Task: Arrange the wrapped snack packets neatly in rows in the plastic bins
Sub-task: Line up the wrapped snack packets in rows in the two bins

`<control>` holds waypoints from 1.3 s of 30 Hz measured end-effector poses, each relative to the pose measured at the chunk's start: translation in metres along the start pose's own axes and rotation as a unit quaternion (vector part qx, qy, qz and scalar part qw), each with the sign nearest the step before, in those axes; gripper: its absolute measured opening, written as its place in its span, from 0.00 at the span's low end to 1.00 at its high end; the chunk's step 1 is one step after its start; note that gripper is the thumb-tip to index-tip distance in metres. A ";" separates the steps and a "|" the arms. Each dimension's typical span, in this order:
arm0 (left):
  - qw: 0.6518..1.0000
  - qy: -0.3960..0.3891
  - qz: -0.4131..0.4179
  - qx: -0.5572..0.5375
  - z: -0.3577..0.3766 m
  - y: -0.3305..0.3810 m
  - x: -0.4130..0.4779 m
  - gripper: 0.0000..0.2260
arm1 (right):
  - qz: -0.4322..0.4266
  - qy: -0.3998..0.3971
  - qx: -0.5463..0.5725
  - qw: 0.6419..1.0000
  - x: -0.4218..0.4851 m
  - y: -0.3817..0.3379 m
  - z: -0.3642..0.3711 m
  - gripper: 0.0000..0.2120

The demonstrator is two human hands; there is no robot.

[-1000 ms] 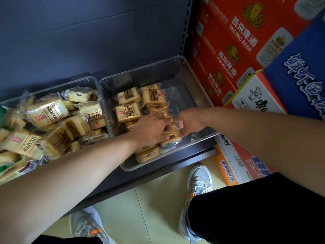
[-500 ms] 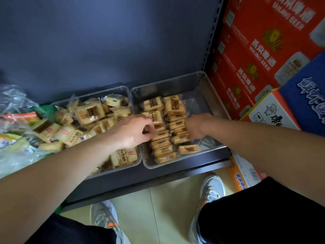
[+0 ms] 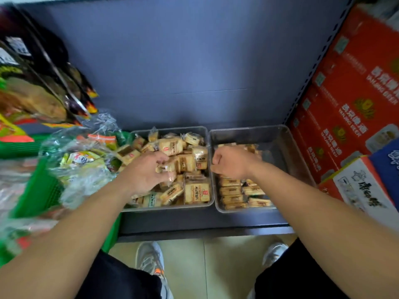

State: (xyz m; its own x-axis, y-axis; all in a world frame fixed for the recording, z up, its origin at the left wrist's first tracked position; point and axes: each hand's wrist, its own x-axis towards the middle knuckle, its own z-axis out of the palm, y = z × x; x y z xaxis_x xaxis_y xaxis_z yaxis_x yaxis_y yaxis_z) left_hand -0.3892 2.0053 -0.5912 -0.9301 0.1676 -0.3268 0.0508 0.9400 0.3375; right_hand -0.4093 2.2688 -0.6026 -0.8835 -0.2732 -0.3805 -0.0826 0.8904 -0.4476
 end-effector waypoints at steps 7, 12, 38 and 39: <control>0.999 0.000 -0.024 -0.040 -0.001 -0.029 0.019 0.27 | -0.041 -0.016 -0.054 0.998 0.046 -0.021 0.025 0.08; 0.994 0.044 -0.066 -0.081 -0.015 -0.060 0.029 0.26 | -0.046 0.058 -0.020 0.997 0.077 -0.033 0.027 0.25; 0.996 -0.038 -0.058 -0.060 -0.003 -0.112 0.015 0.30 | -0.241 0.026 -0.239 0.940 0.097 -0.122 0.046 0.38; 0.996 -0.034 -0.057 -0.056 0.000 -0.113 0.015 0.28 | -0.252 0.001 -0.233 0.939 0.097 -0.125 0.053 0.42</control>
State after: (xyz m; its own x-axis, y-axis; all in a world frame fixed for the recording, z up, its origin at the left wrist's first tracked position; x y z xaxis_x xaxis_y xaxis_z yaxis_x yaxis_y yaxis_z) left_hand -0.4084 1.9019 -0.6339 -0.9002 0.0849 -0.4272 -0.0982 0.9159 0.3891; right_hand -0.4604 2.1121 -0.6268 -0.6783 -0.7031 -0.2134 -0.6838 0.7103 -0.1670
